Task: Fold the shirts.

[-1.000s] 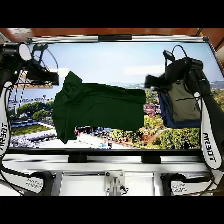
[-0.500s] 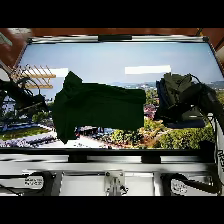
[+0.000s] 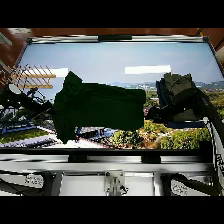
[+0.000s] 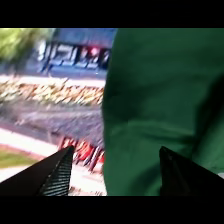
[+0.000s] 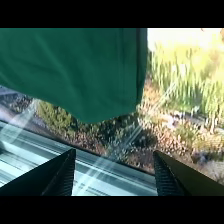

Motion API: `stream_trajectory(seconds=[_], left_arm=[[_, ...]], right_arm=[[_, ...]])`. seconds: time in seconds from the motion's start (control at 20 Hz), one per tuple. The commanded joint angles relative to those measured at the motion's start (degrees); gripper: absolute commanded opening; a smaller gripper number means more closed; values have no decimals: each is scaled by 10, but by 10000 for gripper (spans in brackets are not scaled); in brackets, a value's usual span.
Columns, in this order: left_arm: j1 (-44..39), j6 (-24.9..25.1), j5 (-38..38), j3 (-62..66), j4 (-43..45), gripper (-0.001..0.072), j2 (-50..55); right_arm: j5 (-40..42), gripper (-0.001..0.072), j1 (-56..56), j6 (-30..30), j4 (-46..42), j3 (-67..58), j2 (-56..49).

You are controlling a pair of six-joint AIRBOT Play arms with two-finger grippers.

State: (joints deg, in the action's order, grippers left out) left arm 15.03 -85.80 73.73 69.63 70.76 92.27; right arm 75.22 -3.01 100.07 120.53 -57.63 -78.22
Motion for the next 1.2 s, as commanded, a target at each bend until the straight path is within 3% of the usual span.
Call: stream_trajectory(seconds=[0.0, 0.1, 0.2, 0.25, 0.3, 0.45, 0.65, 0.8, 0.85, 0.9, 0.95, 1.15], left_arm=[[-2, 8, -40, -3, -12, 489, 17], [-7, 36, -48, -3, -44, 465, 25], [-12, 43, -50, -3, -70, 257, 33], [-15, 44, -49, -3, -70, 86, 33], [-16, 47, -50, -3, -70, 49, 33], [-15, 59, -42, -3, -70, 49, 25], [-16, 79, -36, -3, -70, 49, 2], [-15, 91, -43, -3, -70, 48, -25], [-15, 91, -46, -3, -70, 49, -32], [-15, 91, -45, -3, -70, 49, -38], [-15, 91, -45, -2, -71, 49, -48], [-26, 102, -96, 36, -143, 48, -167]], right_arm=[[-12, 595, 5, -7, 3, 1, 0], [-15, 595, 7, -32, -26, 3, 0], [-24, 595, 9, -68, -80, 21, 0], [-32, 595, 9, -79, -74, 38, 0], [-44, 595, 10, -80, -47, 57, 0], [-103, 596, 43, -82, -23, 99, 0], [-222, 596, 108, -143, -19, 106, -7], [-231, 595, 137, -161, 0, 106, -34], [-230, 474, 143, -161, 5, 106, -42], [-229, 172, 146, -163, 11, 105, -42], [-226, 70, 145, -168, 12, 100, -35], [-232, 66, 145, -96, -42, 11, 65]])
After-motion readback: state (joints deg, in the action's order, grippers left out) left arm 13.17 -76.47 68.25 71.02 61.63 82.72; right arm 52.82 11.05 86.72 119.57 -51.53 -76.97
